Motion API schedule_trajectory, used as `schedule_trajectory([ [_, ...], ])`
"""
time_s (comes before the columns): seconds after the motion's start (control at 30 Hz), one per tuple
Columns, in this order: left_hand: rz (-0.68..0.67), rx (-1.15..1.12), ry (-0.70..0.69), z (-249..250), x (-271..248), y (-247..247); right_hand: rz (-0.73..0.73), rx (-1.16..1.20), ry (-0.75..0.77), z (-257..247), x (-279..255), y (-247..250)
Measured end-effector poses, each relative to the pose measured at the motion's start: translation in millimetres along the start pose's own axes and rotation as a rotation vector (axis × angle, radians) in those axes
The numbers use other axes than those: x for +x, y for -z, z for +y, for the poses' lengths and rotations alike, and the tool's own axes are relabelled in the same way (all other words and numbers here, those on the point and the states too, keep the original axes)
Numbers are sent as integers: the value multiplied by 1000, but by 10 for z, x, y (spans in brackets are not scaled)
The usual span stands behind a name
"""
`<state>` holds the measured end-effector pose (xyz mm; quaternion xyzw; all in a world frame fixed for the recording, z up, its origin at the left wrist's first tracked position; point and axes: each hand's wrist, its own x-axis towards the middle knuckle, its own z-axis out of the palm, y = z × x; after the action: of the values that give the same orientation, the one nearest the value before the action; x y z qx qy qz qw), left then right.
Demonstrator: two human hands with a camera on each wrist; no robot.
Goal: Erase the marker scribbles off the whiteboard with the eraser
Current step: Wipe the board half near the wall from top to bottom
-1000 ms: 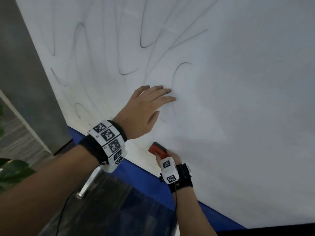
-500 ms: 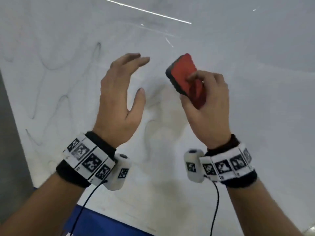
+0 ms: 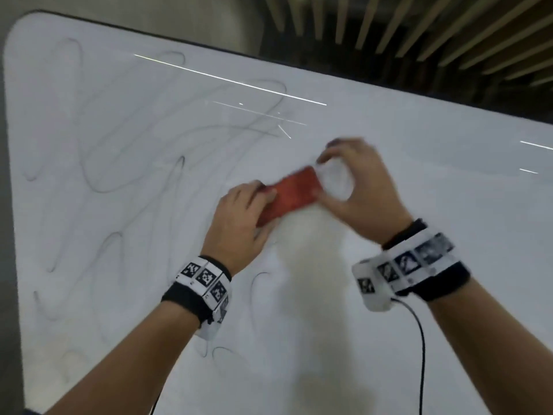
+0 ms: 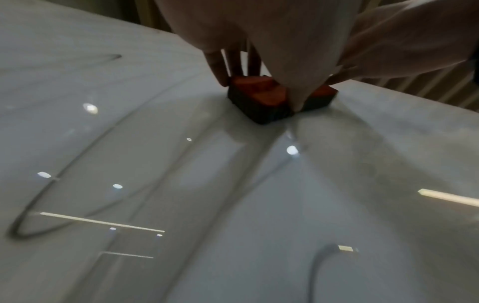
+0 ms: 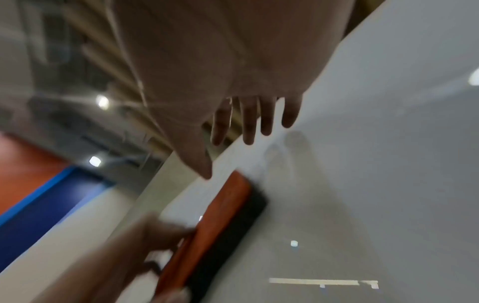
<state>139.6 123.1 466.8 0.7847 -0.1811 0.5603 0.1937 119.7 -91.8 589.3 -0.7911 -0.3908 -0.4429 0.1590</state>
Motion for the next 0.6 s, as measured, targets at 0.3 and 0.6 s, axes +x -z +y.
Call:
schedule_trajectory([
  [0.3, 88, 232, -70, 146, 656, -25, 125, -553, -300, 274, 627, 204],
  [0.6, 250, 203, 275, 123, 1057, 29, 202, -490, -304, 254, 655, 130],
])
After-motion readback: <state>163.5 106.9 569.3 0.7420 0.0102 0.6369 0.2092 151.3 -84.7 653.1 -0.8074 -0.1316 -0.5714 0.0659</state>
